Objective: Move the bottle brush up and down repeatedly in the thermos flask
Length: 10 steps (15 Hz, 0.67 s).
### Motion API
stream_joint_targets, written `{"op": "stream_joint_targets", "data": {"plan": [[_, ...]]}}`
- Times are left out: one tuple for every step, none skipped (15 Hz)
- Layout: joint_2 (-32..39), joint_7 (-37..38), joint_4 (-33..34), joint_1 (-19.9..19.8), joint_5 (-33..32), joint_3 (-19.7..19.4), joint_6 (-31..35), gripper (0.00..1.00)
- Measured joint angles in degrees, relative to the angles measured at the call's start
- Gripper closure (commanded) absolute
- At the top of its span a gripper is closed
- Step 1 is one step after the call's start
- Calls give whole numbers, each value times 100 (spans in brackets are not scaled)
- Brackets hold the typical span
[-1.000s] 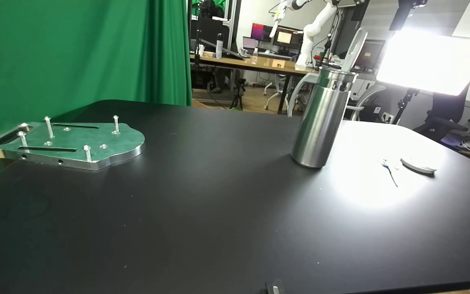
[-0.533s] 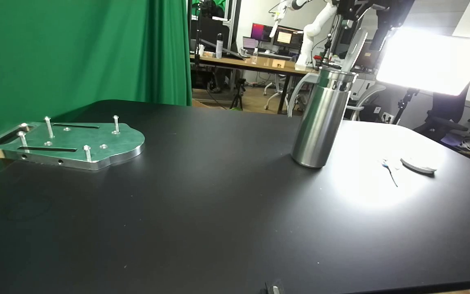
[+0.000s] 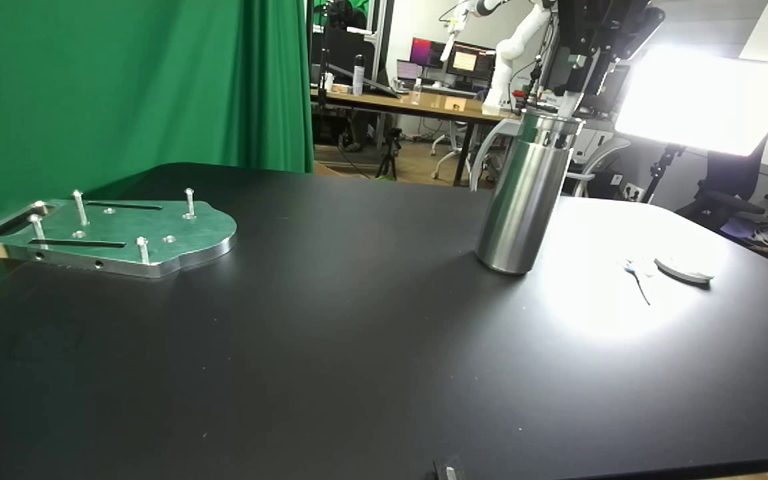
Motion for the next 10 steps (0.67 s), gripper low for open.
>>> {"op": "stream_joint_targets", "data": {"plan": [[0,0,5,0,0,0,2,97],[0,0,10,-1,0,0,22,96],[0,0,10,-4,0,-1,59,96],[-1,0,10,-8,0,-3,89,96],[-1,0,9,-12,0,-9,114,96],[-2,0,6,-17,0,-19,137,96],[-4,0,1,-22,0,-36,166,96],[-11,0,-6,-31,0,-53,183,96],[-25,0,-14,-44,0,-69,195,96],[-46,0,-21,-57,2,-82,205,96]]}}
